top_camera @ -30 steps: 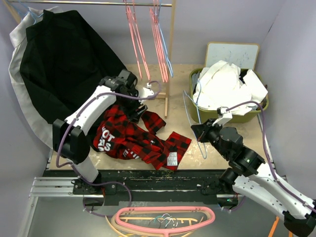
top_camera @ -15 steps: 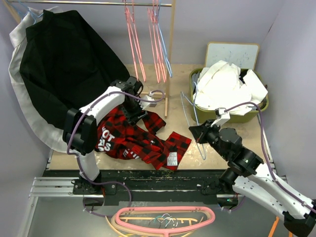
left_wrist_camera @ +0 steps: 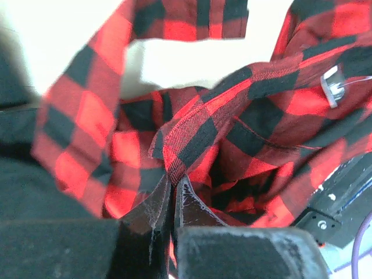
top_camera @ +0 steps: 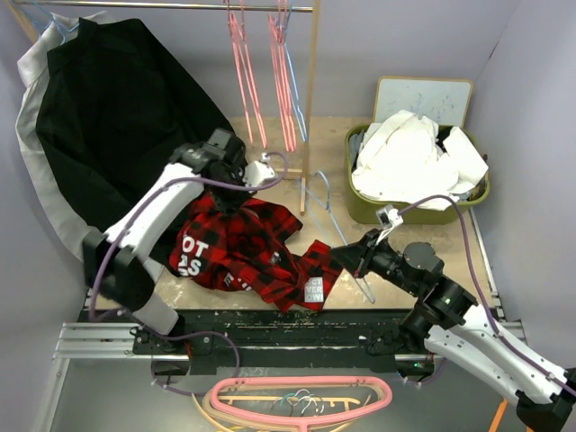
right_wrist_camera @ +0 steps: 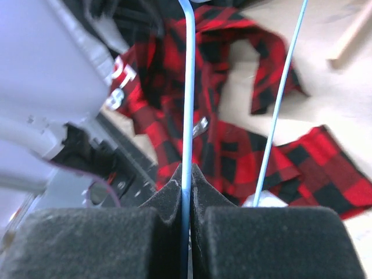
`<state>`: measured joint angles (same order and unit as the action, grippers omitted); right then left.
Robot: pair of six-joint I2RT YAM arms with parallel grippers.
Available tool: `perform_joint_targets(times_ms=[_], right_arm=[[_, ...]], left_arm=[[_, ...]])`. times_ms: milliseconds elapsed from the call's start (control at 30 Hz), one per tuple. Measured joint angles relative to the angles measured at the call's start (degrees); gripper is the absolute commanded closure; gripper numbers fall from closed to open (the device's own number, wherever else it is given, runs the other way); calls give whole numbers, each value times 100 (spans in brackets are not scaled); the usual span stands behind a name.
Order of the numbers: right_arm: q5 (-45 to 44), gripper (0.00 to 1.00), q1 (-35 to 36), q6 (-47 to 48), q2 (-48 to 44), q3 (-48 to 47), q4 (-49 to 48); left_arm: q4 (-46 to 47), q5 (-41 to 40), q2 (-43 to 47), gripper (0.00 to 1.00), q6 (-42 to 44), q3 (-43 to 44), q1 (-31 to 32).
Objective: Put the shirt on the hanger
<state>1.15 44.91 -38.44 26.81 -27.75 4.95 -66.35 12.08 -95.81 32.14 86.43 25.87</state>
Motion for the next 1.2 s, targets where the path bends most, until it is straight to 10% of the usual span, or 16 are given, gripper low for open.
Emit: perform_joint_targets(times_ms=[267, 633, 1200], right_arm=[[1539, 100, 4, -26, -96, 173, -544], [1919, 100, 4, -417, -1355, -111, -105], [3279, 100, 4, -393, 975, -179, -1493]], left_arm=[[297, -267, 1910, 100, -369, 170, -37], [898, -883, 1331, 100, -765, -369, -507], [730, -175, 1510, 100, -911, -232, -667]])
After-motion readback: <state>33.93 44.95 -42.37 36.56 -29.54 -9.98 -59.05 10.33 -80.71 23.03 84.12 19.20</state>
